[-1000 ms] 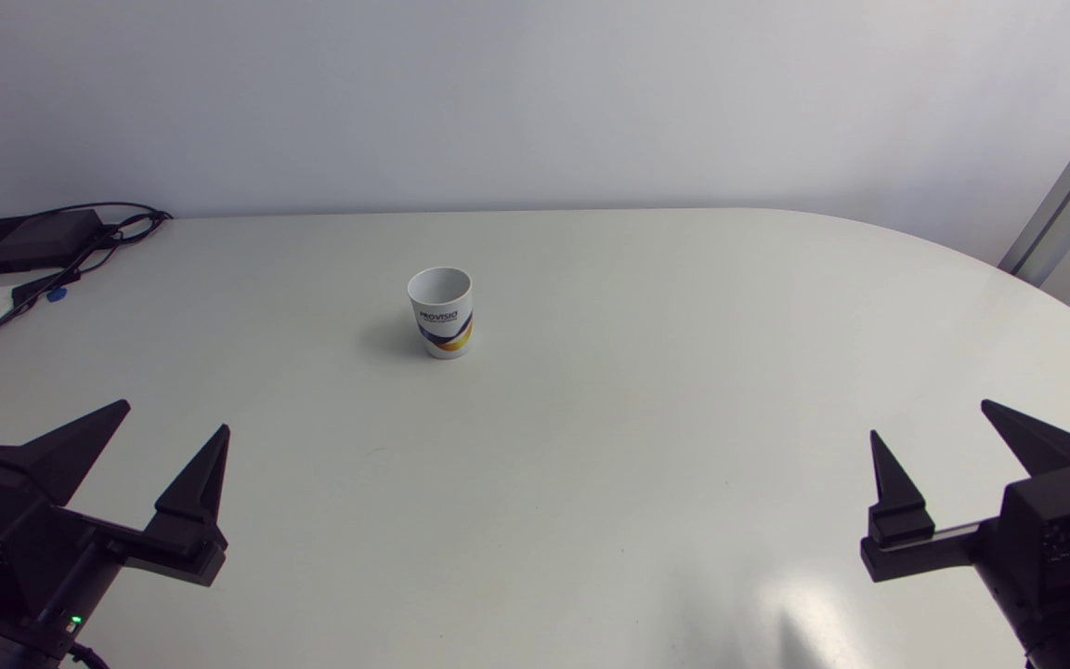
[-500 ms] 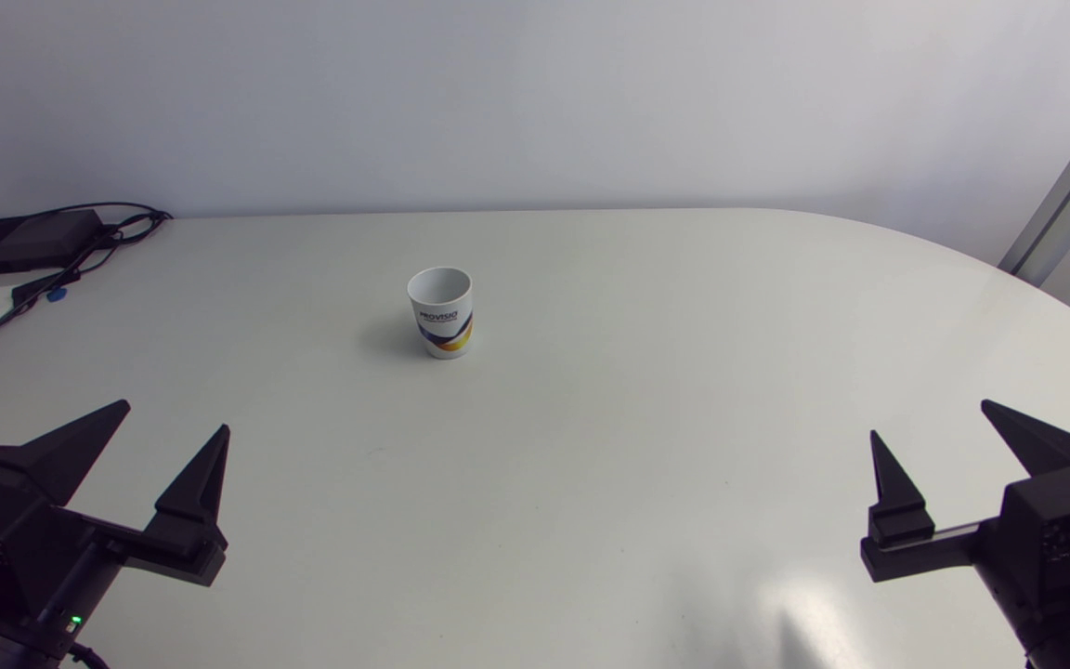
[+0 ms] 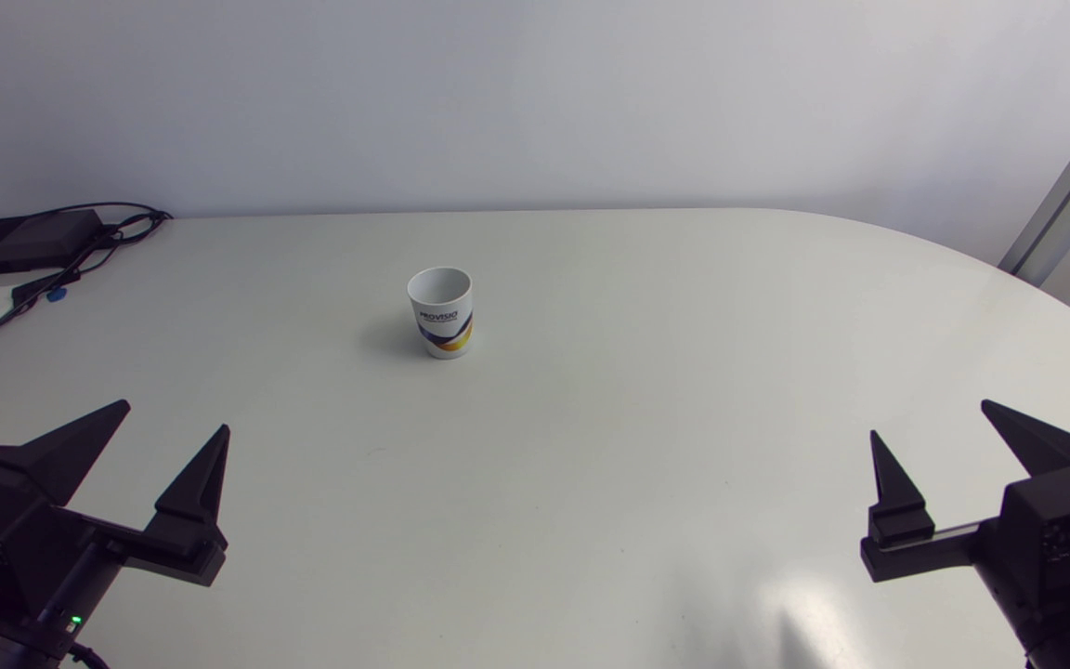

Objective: Pick up the white golf ball from the table and place it into the cup.

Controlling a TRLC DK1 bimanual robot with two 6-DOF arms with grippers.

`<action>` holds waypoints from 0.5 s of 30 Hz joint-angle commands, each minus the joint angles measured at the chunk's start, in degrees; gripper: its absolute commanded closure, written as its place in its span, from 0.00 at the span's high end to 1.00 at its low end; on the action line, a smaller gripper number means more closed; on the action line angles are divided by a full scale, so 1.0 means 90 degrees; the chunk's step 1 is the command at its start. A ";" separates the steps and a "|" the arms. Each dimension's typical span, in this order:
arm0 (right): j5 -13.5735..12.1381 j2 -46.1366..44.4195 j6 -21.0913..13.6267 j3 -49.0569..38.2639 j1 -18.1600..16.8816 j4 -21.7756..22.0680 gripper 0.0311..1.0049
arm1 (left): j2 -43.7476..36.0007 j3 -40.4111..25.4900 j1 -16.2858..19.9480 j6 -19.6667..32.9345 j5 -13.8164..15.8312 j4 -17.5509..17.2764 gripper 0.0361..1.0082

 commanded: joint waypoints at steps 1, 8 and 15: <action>0.0029 -0.0045 -0.0044 -0.0184 0.0041 -0.0288 0.96 | -0.0123 -0.0103 0.0282 0.0067 0.0061 -0.0004 0.98; 0.0029 -0.0045 -0.0044 -0.0184 -0.0242 -0.0288 0.96 | -0.0113 -0.0103 0.1141 0.0067 0.0061 -0.0013 0.98; 0.0029 -0.0045 -0.0044 -0.0184 -0.0408 -0.0288 0.96 | -0.0113 -0.0103 0.1131 0.0067 0.0061 -0.0013 0.98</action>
